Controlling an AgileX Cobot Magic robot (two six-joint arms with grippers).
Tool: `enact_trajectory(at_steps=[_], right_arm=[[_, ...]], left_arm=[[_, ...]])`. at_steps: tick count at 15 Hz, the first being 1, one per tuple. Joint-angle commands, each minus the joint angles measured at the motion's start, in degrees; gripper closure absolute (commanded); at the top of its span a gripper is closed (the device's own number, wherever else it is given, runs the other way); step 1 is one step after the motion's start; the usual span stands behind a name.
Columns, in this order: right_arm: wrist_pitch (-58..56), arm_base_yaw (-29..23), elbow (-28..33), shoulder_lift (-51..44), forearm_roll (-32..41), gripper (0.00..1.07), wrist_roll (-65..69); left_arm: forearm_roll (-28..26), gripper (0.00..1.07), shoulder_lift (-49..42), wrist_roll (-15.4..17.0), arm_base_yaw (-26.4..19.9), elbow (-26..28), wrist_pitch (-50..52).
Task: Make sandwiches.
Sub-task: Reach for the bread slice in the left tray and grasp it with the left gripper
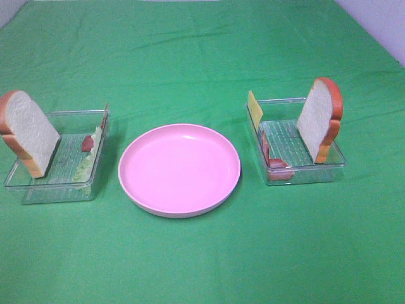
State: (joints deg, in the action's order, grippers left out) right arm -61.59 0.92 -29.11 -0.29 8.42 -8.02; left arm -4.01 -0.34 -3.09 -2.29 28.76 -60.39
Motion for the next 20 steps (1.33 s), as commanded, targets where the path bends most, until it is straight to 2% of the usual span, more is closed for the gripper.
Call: enact_trajectory(at_steps=[1,5,7,8,10,12,13,14,15,20], right_arm=[[0.6,0.3,0.1,-0.2,-0.2,0.30,-0.6],[0.6,0.3,0.1,-0.2,-0.2,0.30,-0.6],[0.6,0.3,0.1,-0.2,-0.2,0.30,-0.6],[0.6,0.3,0.1,-0.2,-0.2,0.30,-0.6],[0.6,0.3,0.1,-0.2,-0.2,0.30,-0.6],[0.6,0.3,0.1,-0.2,-0.2,0.30,-0.6],[0.6,0.3,0.1,-0.2,-0.2,0.30,-0.6],[0.6,0.3,0.1,-0.2,-0.2,0.30,-0.6],[0.6,0.3,0.1,-0.2,-0.2,0.30,-0.6],[0.6,0.3,0.1,-0.2,-0.2,0.30,-0.6]], left_arm=[[-0.4,0.35,-1.2,-0.1,-0.2,-0.1,0.5],[-1.2,0.35,2.3,0.0,-0.2,1.9,5.2],[-1.3,0.35,12.0,3.9,-0.2,4.3,13.7],[-1.3,0.35,13.9,4.4,-0.2,4.6,14.7],[-1.3,0.35,25.0,6.5,-0.2,7.2,17.3],[-1.3,0.35,37.0,6.9,-0.2,11.5,16.9],[-1.3,0.35,39.5,6.9,-0.2,12.9,16.7],[-1.3,0.35,45.3,6.9,-0.2,15.7,16.0],[-1.4,0.35,57.7,6.9,-0.2,22.5,14.0],[-1.7,0.35,81.9,6.1,-0.2,39.2,5.3]])
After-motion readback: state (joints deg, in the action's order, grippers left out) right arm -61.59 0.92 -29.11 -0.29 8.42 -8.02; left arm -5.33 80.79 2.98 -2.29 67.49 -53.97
